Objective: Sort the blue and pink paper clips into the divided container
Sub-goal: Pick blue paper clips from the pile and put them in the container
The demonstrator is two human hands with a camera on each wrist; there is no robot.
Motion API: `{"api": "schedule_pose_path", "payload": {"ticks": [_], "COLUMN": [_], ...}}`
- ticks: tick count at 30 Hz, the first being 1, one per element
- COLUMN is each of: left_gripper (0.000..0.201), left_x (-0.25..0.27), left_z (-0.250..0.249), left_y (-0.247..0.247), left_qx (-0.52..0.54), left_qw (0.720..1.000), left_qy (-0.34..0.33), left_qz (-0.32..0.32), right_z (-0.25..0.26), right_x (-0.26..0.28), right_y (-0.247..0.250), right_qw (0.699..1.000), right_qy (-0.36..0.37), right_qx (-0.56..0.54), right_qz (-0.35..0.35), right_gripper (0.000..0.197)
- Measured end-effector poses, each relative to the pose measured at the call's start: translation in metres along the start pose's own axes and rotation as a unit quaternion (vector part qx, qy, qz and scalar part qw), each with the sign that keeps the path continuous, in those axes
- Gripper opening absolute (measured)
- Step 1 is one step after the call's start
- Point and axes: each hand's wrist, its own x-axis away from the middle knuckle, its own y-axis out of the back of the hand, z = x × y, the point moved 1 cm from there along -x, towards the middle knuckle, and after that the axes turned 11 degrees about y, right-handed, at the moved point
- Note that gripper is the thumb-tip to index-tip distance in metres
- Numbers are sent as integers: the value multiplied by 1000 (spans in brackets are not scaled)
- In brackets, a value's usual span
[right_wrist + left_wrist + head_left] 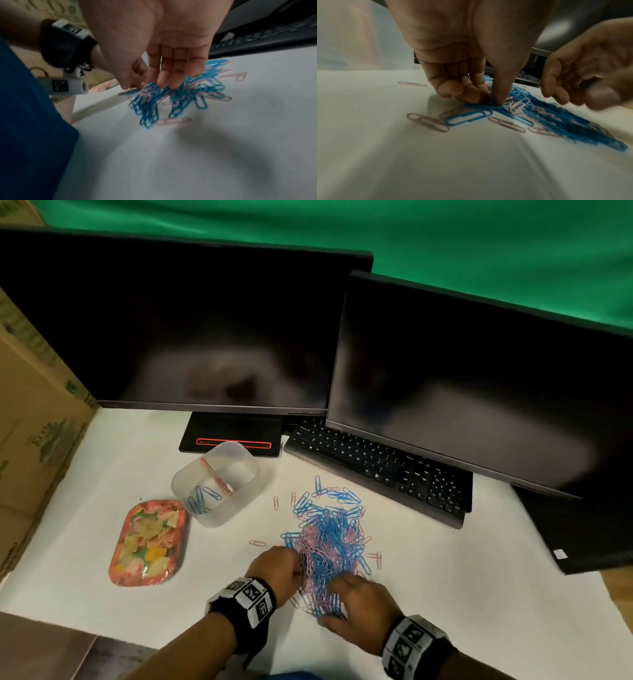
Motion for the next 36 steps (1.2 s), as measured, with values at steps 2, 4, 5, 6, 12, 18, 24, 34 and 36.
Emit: {"api": "schedule_pose_path", "payload": {"ticks": [2, 4, 5, 6, 12, 18, 24, 34, 36], "left_gripper": [19, 18, 17, 17, 19, 29, 19, 23, 21], "left_x": [-2, -2, -3, -4, -5, -4, -4, -5, -6], "left_z": [-2, -2, -2, -1, 7, 27, 37, 28, 25], "left_y": [0, 4, 5, 7, 22, 28, 33, 26, 27], "left_qx": [2, 12, 25, 40, 194, 291, 413, 495, 499], "left_qw": [1000, 1000, 1000, 999, 980, 956, 902, 859, 860], "left_qy": [6, 12, 10, 10, 44, 38, 88, 44, 35], "left_qz": [-7, -12, -11, -9, -12, 14, 90, 118, 103], "right_z": [0, -5, -9, -13, -36, -51, -57, -54, -56], "right_x": [-6, -9, -10, -10, -8, -11, -12, -12, -12], "right_y": [-6, -7, -7, -5, 3, 9, 32, 50, 49], "right_qw": [1000, 1000, 999, 998, 994, 985, 908, 826, 820], "right_qy": [-1, -20, -29, -35, -65, -94, -148, -157, -164], "right_qx": [15, 4, -8, -19, -38, -77, -357, -529, -535], "right_qz": [-3, -22, -37, -48, -77, -119, -163, -118, -122], "right_gripper": [49, 40, 37, 35, 33, 43, 30, 20, 17]}}
